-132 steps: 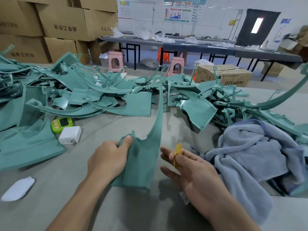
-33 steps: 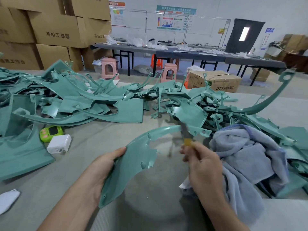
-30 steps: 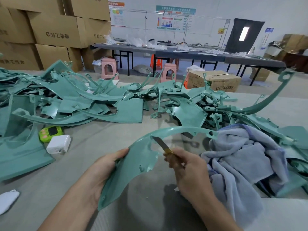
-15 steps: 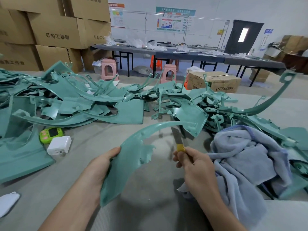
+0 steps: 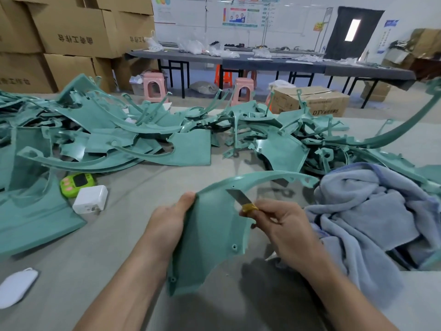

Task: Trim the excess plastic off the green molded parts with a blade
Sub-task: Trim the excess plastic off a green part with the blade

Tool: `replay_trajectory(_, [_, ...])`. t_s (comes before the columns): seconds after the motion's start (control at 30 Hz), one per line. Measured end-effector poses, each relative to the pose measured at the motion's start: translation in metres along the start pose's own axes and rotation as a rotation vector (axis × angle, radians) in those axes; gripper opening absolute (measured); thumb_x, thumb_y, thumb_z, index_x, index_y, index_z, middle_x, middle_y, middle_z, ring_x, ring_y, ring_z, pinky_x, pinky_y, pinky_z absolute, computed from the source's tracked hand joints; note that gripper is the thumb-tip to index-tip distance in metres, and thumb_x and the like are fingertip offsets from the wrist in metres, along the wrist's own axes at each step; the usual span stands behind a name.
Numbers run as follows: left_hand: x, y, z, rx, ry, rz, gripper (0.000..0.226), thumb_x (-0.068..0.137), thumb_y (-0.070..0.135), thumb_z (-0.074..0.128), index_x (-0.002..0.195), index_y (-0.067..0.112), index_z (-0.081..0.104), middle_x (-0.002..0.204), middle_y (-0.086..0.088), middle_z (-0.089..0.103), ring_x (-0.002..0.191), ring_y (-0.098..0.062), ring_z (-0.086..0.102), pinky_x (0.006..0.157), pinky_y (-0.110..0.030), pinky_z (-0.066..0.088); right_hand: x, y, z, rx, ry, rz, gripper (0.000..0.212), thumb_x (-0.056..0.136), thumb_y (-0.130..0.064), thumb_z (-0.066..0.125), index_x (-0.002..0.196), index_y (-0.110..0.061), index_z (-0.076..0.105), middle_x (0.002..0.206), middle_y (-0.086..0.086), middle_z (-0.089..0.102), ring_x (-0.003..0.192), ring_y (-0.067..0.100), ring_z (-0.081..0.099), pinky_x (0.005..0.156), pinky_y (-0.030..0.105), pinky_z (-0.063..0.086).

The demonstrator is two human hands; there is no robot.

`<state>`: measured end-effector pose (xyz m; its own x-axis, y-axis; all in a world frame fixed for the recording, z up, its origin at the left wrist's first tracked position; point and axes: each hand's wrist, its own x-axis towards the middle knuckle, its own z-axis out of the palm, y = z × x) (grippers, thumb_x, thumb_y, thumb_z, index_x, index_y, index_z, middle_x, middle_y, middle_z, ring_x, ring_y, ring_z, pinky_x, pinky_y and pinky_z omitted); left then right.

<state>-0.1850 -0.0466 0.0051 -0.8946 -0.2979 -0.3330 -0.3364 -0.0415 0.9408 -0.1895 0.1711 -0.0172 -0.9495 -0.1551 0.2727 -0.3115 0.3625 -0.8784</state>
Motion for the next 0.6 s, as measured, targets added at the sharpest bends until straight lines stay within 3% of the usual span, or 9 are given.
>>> replay_trajectory(0.07, [-0.002, 0.000, 0.001, -0.004, -0.060, -0.047, 0.054, 0.088, 0.061, 0.065, 0.081, 0.009, 0.078, 0.073, -0.003, 0.077, 0.066, -0.022, 0.072, 0.061, -0.029, 0.048, -0.001, 0.001, 0.001, 0.012, -0.074, 0.026, 0.016, 0.100, -0.021, 0.066, 0.098, -0.028, 0.080, 0.091, 0.005, 0.076, 0.087, 0.031, 0.070, 0.079, 0.057, 0.058])
replay_trajectory(0.17, [-0.004, -0.001, 0.000, -0.013, -0.129, -0.064, 0.053, 0.090, 0.059, 0.063, 0.084, 0.009, 0.079, 0.077, -0.006, 0.078, 0.065, -0.022, 0.074, 0.063, -0.030, 0.051, -0.009, -0.001, -0.007, 0.037, -0.187, 0.033, 0.019, 0.094, -0.030, 0.065, 0.103, -0.036, 0.081, 0.084, -0.009, 0.077, 0.071, 0.006, 0.069, 0.058, 0.024, 0.056])
replay_trajectory(0.23, [-0.006, -0.001, 0.000, -0.027, -0.166, -0.061, 0.052, 0.092, 0.057, 0.062, 0.084, 0.009, 0.080, 0.078, -0.008, 0.078, 0.062, -0.020, 0.073, 0.057, -0.026, 0.051, -0.012, -0.001, -0.012, 0.027, -0.229, 0.068, 0.017, 0.096, -0.033, 0.068, 0.106, -0.036, 0.081, 0.083, -0.004, 0.077, 0.064, 0.017, 0.068, 0.053, 0.033, 0.056])
replay_trajectory(0.3, [-0.007, -0.001, 0.000, -0.038, -0.196, -0.059, 0.050, 0.093, 0.056, 0.061, 0.080, 0.012, 0.081, 0.080, -0.010, 0.078, 0.061, -0.021, 0.073, 0.054, -0.025, 0.051, -0.012, -0.002, -0.016, 0.003, -0.240, 0.073, 0.015, 0.097, -0.036, 0.069, 0.107, -0.037, 0.081, 0.089, 0.015, 0.077, 0.063, 0.036, 0.065, 0.057, 0.056, 0.057])
replay_trajectory(0.33, [-0.007, -0.003, 0.001, -0.036, -0.213, -0.062, 0.047, 0.093, 0.057, 0.061, 0.079, 0.017, 0.082, 0.080, -0.011, 0.078, 0.061, -0.022, 0.073, 0.054, -0.025, 0.051, -0.012, -0.004, -0.017, 0.009, -0.248, 0.085, 0.015, 0.097, -0.035, 0.069, 0.107, -0.037, 0.081, 0.091, 0.022, 0.075, 0.064, 0.037, 0.063, 0.059, 0.064, 0.055])
replay_trajectory(0.37, [-0.008, -0.002, 0.003, -0.038, -0.227, -0.066, 0.044, 0.093, 0.057, 0.060, 0.078, 0.022, 0.082, 0.081, -0.011, 0.078, 0.062, -0.022, 0.073, 0.053, -0.025, 0.052, -0.013, -0.006, -0.017, 0.025, -0.254, 0.096, 0.016, 0.096, -0.034, 0.069, 0.106, -0.036, 0.081, 0.090, 0.022, 0.074, 0.066, 0.031, 0.062, 0.061, 0.064, 0.055])
replay_trajectory(0.47, [-0.008, -0.003, 0.009, -0.052, -0.248, -0.084, 0.040, 0.094, 0.058, 0.058, 0.073, 0.032, 0.081, 0.078, -0.008, 0.078, 0.062, -0.021, 0.074, 0.048, -0.023, 0.052, -0.014, -0.012, -0.019, 0.141, -0.271, 0.106, 0.016, 0.091, -0.024, 0.071, 0.100, -0.028, 0.084, 0.089, 0.002, 0.080, 0.080, 0.008, 0.068, 0.069, 0.035, 0.059])
replay_trajectory(0.5, [-0.008, -0.003, 0.011, -0.045, -0.244, -0.090, 0.040, 0.094, 0.058, 0.058, 0.072, 0.034, 0.080, 0.076, -0.006, 0.078, 0.061, -0.020, 0.074, 0.046, -0.021, 0.051, -0.014, -0.012, -0.020, 0.173, -0.283, 0.126, 0.015, 0.091, -0.021, 0.072, 0.100, -0.024, 0.084, 0.092, 0.002, 0.080, 0.083, 0.011, 0.072, 0.072, 0.034, 0.058])
replay_trajectory(0.6, [-0.005, -0.005, 0.014, -0.042, -0.221, -0.068, 0.038, 0.092, 0.059, 0.058, 0.067, 0.039, 0.079, 0.071, -0.002, 0.077, 0.056, -0.015, 0.072, 0.040, -0.017, 0.046, -0.014, -0.010, -0.021, 0.194, -0.296, 0.158, 0.016, 0.092, -0.024, 0.072, 0.098, -0.014, 0.083, 0.095, 0.017, 0.078, 0.084, 0.038, 0.073, 0.071, 0.064, 0.054])
